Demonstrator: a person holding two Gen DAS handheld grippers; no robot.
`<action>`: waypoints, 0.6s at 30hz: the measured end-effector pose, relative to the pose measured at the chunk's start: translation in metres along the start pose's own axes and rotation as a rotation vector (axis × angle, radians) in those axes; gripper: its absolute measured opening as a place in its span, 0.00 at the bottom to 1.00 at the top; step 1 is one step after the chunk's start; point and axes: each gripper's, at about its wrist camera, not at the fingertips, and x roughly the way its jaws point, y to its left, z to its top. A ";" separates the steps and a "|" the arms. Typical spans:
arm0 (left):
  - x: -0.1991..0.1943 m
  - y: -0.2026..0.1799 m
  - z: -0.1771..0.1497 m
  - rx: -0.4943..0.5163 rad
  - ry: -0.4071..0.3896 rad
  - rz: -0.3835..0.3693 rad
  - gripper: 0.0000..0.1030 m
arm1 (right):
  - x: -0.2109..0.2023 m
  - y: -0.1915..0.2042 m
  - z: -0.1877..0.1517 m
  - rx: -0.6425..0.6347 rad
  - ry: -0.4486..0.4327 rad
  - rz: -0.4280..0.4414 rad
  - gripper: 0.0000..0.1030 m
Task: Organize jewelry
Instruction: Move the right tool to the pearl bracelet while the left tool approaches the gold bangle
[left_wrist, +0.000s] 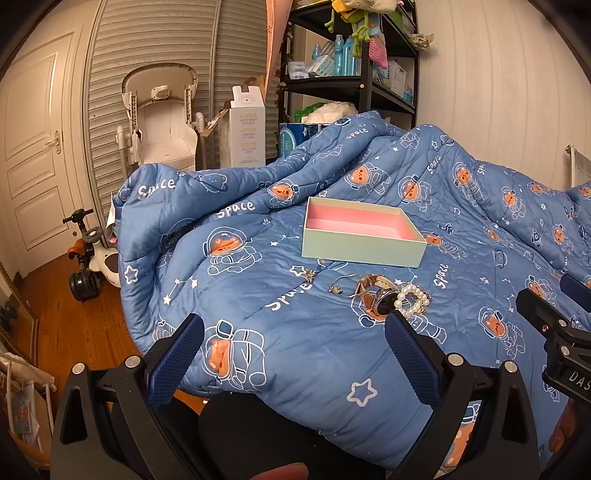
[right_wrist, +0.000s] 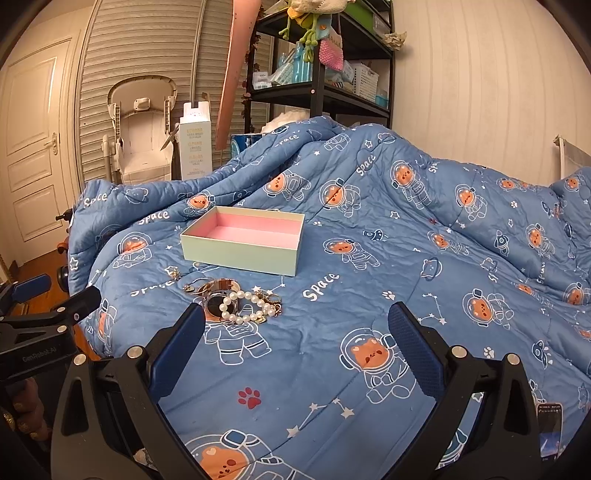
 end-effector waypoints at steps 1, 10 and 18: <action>0.000 0.000 0.000 0.000 0.000 0.001 0.94 | 0.001 0.000 0.000 0.002 0.002 0.001 0.95; 0.003 -0.003 0.002 0.008 0.020 -0.012 0.94 | 0.014 -0.004 0.000 0.026 0.062 0.059 0.95; 0.020 0.003 0.007 -0.017 0.073 -0.061 0.94 | 0.041 -0.004 0.002 0.043 0.149 0.127 0.95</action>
